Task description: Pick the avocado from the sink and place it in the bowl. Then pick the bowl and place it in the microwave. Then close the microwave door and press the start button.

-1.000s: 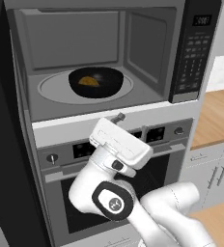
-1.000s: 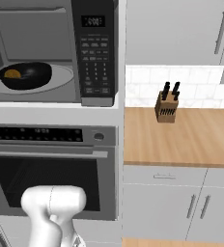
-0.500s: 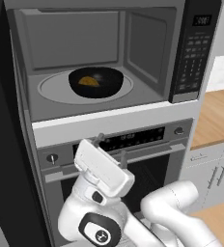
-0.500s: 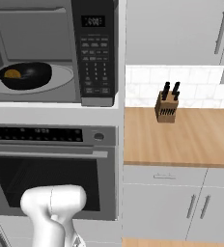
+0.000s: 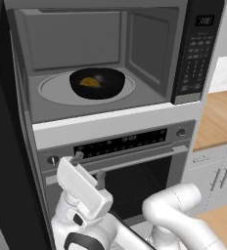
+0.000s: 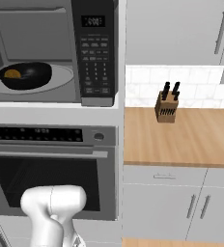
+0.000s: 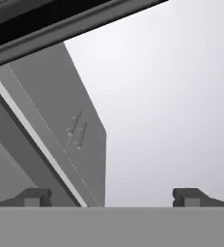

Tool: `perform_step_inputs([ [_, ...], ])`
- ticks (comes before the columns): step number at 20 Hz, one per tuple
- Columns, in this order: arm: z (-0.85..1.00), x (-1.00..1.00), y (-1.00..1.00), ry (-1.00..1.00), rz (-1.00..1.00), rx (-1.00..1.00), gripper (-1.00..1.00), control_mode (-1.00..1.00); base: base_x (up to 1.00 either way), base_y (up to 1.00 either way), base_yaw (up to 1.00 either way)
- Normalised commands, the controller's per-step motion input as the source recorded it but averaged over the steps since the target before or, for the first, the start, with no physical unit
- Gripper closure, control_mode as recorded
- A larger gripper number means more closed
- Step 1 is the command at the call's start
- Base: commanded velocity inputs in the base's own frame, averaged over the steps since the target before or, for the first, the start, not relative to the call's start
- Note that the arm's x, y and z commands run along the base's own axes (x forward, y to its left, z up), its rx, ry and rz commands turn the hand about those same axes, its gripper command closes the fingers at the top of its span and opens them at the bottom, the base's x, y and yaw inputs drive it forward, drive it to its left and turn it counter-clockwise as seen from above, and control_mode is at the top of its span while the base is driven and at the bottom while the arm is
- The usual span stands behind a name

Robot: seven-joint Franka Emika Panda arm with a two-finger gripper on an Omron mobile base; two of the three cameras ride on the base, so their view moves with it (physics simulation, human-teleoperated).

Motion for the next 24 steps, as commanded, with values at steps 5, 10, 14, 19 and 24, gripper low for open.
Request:
perform_step_inputs([
  [5,-0.23,0.02,0.69,-0.06,0.12,0.00,-1.00,-1.00,0.00,0.00,0.00],
  [10,-0.27,0.07,0.67,-0.01,0.18,0.00,-1.00,-1.00,0.00,0.00,0.00],
  [14,-0.32,0.02,0.56,-0.02,0.21,0.00,-1.00,-1.00,0.00,0.00,0.00],
  [19,-0.07,0.00,0.52,-0.08,0.19,0.00,-1.00,-1.00,0.00,0.00,0.00],
  [24,0.01,0.00,0.41,-0.11,0.17,0.00,-1.00,-1.00,0.00,0.00,0.00],
])
